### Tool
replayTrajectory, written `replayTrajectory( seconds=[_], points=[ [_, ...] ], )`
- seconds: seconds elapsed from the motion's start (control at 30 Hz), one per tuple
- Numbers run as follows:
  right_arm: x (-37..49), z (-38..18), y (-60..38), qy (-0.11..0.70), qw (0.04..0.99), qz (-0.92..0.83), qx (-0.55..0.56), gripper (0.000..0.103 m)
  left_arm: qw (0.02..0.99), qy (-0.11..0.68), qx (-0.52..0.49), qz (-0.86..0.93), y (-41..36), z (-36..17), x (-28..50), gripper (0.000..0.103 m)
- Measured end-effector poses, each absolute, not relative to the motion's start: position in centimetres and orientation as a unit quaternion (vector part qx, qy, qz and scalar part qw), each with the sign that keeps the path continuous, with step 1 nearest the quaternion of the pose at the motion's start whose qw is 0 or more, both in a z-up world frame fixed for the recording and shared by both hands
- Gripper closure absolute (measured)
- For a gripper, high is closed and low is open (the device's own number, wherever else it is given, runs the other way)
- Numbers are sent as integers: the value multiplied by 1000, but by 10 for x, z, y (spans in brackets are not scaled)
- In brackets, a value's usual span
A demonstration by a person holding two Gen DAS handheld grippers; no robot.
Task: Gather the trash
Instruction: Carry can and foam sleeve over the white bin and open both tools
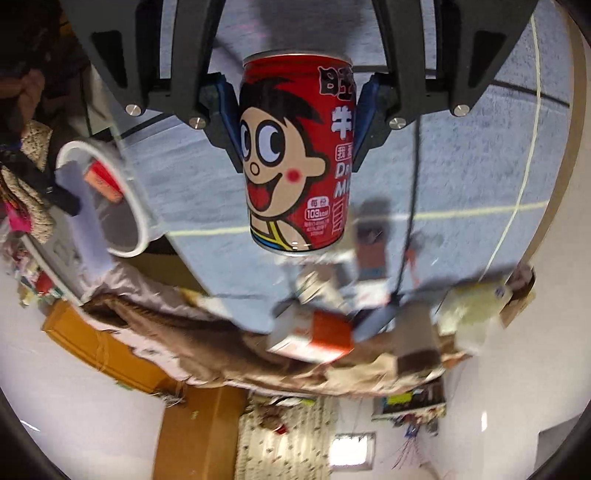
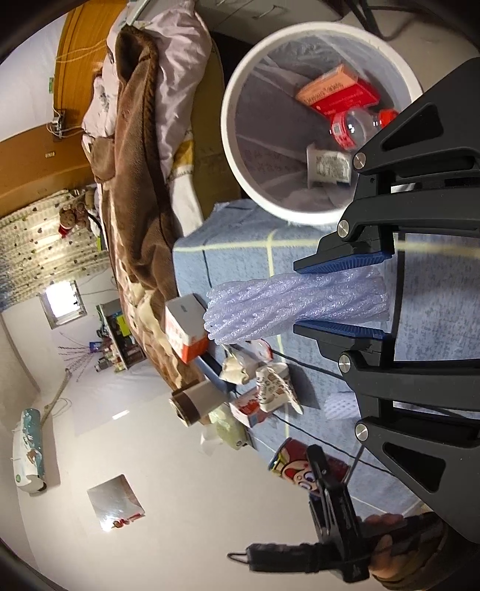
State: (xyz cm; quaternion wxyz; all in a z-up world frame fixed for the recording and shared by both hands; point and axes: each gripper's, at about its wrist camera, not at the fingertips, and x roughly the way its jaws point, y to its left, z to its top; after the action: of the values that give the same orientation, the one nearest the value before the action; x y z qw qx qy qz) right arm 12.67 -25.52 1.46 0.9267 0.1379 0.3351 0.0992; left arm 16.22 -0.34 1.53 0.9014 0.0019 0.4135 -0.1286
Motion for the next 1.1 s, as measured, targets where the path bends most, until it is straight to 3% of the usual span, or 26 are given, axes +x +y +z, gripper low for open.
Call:
replayTrajectory(
  seconds=[0.43,1.1],
  points=[
    [107,24,-316,317,937,22,144,76,897,370,44,-239,-117,49,161,49],
    [120,-13,-389,383,907,-57,167,75,849,400,93,-334,-253,6,162,49]
  ],
)
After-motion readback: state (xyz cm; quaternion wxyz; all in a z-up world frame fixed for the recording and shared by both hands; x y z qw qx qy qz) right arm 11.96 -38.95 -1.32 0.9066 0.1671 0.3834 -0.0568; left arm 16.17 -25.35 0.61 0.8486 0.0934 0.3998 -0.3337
